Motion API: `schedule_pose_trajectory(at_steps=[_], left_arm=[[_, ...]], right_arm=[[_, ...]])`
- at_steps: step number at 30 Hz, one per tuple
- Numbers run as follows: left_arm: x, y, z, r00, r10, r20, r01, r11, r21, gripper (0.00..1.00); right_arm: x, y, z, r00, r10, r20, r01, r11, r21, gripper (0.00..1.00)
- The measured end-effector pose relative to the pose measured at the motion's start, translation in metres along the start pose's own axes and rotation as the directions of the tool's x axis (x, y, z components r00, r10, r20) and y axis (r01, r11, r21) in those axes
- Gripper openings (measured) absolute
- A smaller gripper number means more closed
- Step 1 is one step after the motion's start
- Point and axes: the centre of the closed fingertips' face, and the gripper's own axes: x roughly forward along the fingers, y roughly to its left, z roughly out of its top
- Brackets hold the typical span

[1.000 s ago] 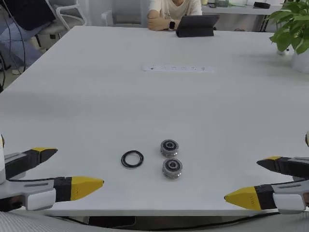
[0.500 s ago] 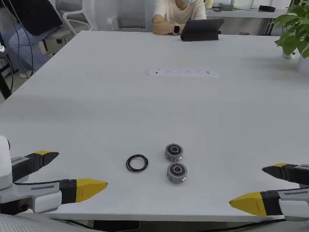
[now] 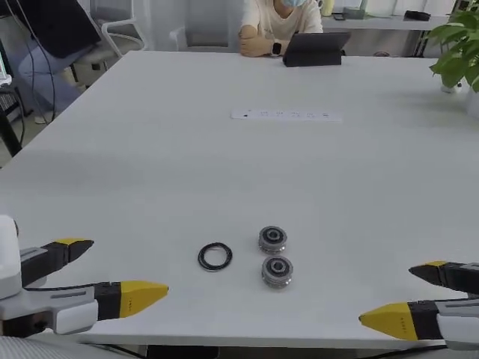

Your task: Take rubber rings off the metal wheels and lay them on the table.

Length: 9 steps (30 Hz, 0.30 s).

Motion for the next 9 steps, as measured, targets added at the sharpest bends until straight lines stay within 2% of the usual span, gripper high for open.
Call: schedule_pose_trajectory(at_steps=[9], left_arm=[[0.0014,-0.0031,-0.0019,0.9997,-0.019,-0.014,0.019,1.000,0.004,0.99]], right_arm=[[0.0003,-0.0006,-0.0006,1.0000,0.000,0.002,0.000,1.000,0.016,0.93]])
